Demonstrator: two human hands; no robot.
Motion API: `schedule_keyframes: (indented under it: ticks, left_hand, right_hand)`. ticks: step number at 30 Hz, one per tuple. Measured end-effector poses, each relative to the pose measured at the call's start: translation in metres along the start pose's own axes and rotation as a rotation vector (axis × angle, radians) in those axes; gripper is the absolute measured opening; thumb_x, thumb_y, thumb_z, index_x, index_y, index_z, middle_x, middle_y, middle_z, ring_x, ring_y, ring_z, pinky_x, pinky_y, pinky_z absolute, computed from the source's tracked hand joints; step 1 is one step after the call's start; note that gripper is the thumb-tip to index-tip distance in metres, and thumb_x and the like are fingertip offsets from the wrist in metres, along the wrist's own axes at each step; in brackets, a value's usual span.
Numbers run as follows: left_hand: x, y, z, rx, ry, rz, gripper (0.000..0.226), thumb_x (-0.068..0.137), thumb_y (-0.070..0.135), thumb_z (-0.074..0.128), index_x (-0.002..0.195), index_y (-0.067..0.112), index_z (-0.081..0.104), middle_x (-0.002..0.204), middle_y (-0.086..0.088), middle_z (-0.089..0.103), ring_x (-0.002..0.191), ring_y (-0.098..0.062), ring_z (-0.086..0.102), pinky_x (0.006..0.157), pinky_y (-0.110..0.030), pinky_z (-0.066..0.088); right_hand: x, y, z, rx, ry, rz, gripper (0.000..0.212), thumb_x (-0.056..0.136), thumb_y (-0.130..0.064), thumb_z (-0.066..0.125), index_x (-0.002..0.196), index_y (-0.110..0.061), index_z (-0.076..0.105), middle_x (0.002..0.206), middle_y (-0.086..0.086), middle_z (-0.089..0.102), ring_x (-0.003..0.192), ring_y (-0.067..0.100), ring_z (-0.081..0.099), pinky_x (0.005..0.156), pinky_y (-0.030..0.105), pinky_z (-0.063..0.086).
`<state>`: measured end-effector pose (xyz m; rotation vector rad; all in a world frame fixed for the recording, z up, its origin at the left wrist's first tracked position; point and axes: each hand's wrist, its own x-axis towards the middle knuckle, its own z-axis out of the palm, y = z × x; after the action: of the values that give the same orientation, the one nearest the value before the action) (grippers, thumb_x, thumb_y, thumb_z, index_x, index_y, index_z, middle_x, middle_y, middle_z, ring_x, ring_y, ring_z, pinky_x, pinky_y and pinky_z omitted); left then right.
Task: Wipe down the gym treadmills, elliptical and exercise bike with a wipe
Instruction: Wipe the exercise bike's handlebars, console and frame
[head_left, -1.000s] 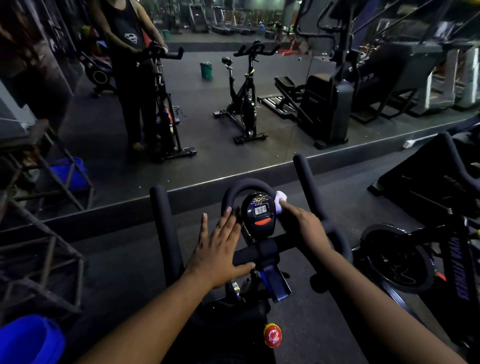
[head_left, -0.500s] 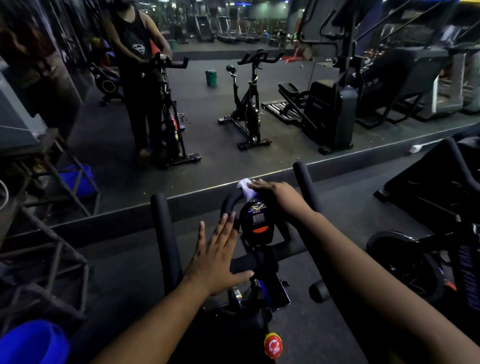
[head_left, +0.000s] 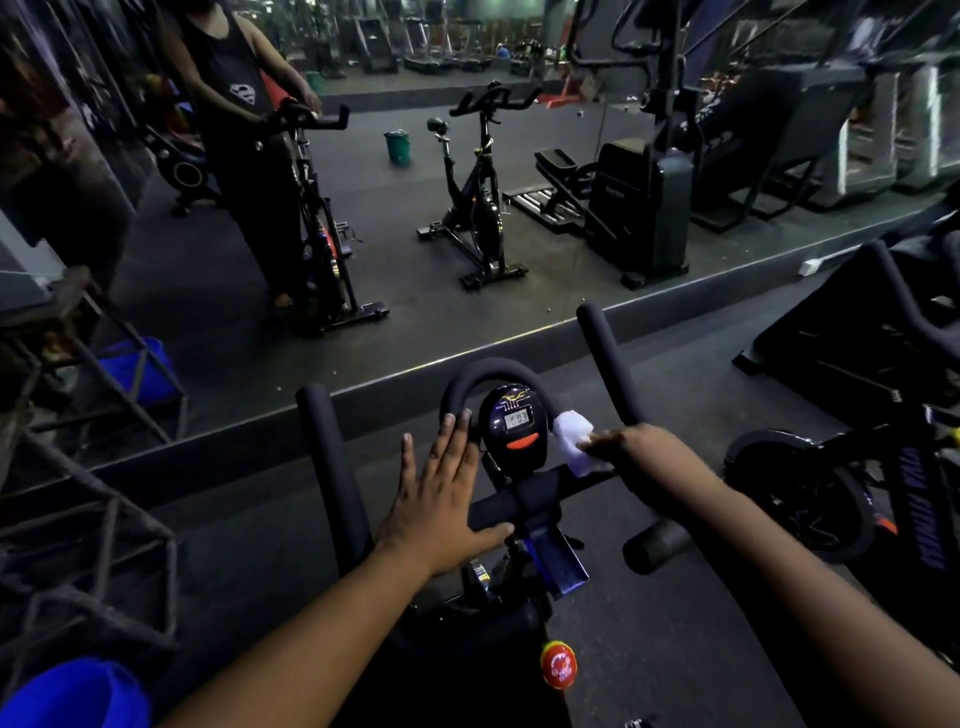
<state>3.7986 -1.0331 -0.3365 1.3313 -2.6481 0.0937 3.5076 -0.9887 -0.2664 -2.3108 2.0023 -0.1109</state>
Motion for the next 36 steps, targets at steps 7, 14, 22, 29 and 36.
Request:
schedule_keyframes:
  ticks: [7, 14, 22, 29, 36]
  left_hand:
    - [-0.007, -0.002, -0.009, -0.081, -0.009, -0.019, 0.134, 0.074, 0.094, 0.036, 0.156, 0.009, -0.026, 0.165, -0.007, -0.034, 0.153, -0.021, -0.028, 0.122, -0.065, -0.004]
    - [-0.036, -0.018, -0.001, -0.172, 0.079, -0.140, 0.132, 0.071, 0.095, 0.036, 0.162, 0.004, 0.003, 0.171, -0.014, -0.001, 0.158, -0.025, 0.002, 0.120, -0.061, 0.010]
    - [-0.051, -0.027, 0.007, -0.207, 0.143, -0.152, 0.140, 0.065, 0.083, 0.065, 0.161, 0.006, -0.002, 0.171, -0.014, -0.001, 0.158, -0.027, 0.008, 0.123, -0.058, 0.014]
    - [-0.052, -0.028, 0.014, -0.164, 0.116, -0.030, 0.130, 0.069, 0.067, 0.064, 0.161, 0.006, -0.005, 0.171, -0.014, -0.001, 0.158, -0.024, 0.001, 0.124, -0.058, 0.009]
    - [-0.057, -0.022, 0.010, -0.161, 0.241, 0.212, 0.097, 0.087, 0.057, 0.049, 0.161, 0.005, 0.015, 0.169, -0.015, 0.016, 0.156, -0.027, 0.020, 0.121, -0.056, 0.023]
  right_hand:
    - [0.040, -0.082, -0.062, 0.336, 0.515, 0.091, 0.049, 0.093, -0.017, 0.056, 0.143, -0.014, 0.057, 0.121, 0.017, 0.070, 0.109, 0.033, 0.065, 0.084, 0.033, 0.047]
    - [0.103, -0.148, -0.045, -0.189, 0.123, 0.145, 0.035, 0.095, -0.013, 0.048, 0.129, -0.019, 0.056, 0.124, 0.004, 0.065, 0.123, 0.023, 0.058, 0.121, 0.050, 0.010]
    - [0.067, -0.184, 0.017, -0.389, 0.056, -0.157, 0.058, 0.086, -0.024, 0.031, 0.128, -0.004, 0.066, 0.127, 0.020, 0.067, 0.121, 0.037, 0.063, 0.109, 0.050, 0.043]
    - [-0.009, -0.144, 0.054, 0.055, 0.028, -0.204, 0.056, 0.089, -0.009, 0.057, 0.144, -0.019, 0.056, 0.152, 0.004, 0.050, 0.140, 0.024, 0.048, 0.116, 0.033, 0.036]
    - [-0.037, -0.107, 0.043, -0.008, 0.013, -0.265, 0.040, 0.099, -0.022, 0.047, 0.135, -0.021, 0.065, 0.146, -0.001, 0.058, 0.137, 0.021, 0.052, 0.113, 0.047, 0.039]
